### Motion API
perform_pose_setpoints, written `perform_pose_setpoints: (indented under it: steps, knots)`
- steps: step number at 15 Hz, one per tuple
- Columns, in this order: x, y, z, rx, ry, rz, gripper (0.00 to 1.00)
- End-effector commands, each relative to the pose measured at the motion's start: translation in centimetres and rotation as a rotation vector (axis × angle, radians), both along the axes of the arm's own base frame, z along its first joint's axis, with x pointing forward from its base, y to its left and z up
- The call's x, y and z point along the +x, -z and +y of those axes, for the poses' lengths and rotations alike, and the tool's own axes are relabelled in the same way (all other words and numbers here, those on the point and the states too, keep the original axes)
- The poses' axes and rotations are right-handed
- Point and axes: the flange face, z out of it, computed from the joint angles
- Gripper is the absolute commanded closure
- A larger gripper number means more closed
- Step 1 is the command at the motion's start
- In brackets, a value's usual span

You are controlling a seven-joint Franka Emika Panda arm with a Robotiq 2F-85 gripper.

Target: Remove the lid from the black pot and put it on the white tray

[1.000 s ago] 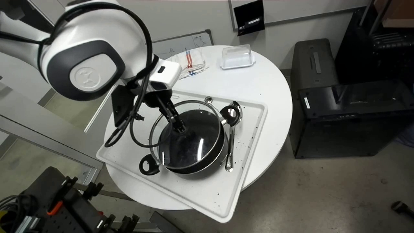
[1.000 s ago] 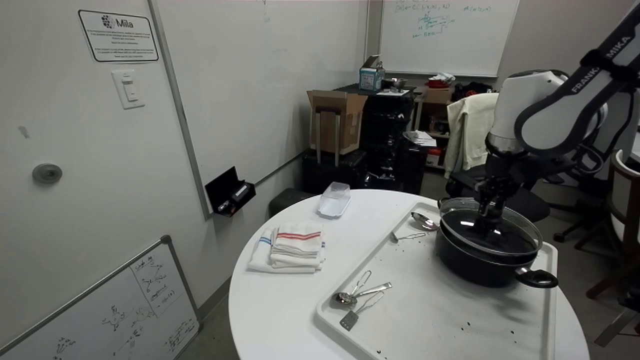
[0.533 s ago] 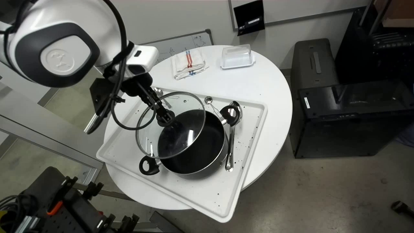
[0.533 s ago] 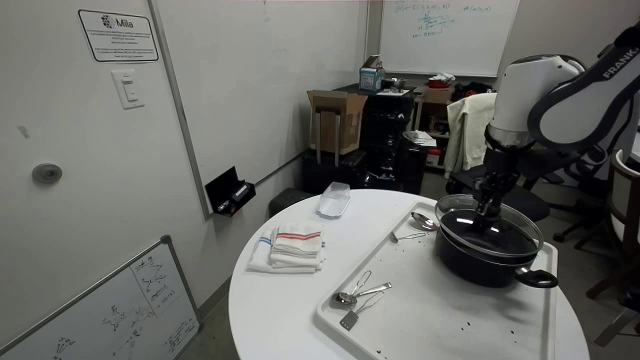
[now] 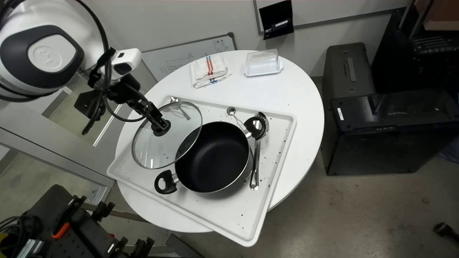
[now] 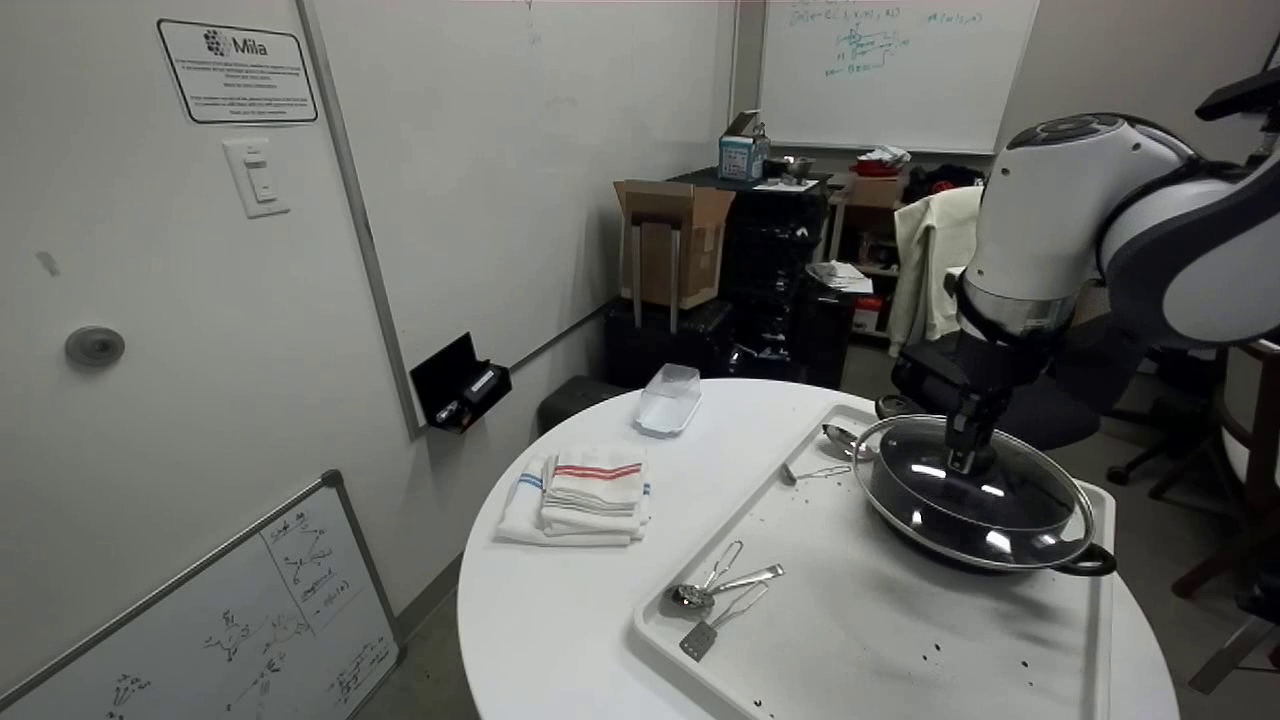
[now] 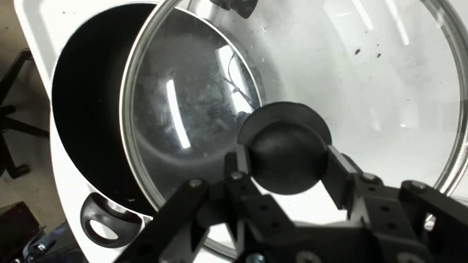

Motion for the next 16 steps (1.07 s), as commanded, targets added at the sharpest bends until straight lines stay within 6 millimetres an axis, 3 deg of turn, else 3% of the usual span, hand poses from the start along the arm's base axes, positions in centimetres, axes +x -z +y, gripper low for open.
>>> perform_pose_setpoints:
  steps: [1, 9, 16]
  knots:
    - [-1.2, -0.6, 3.4, -0.035, -0.101, -0.003, 0.75]
    - [-2.8, 1.5, 9.9, -0.017, -0.27, -0.003, 0.75]
    - [-2.6, 5.6, 11.1, 0.034, -0.309, -0.012, 0.75]
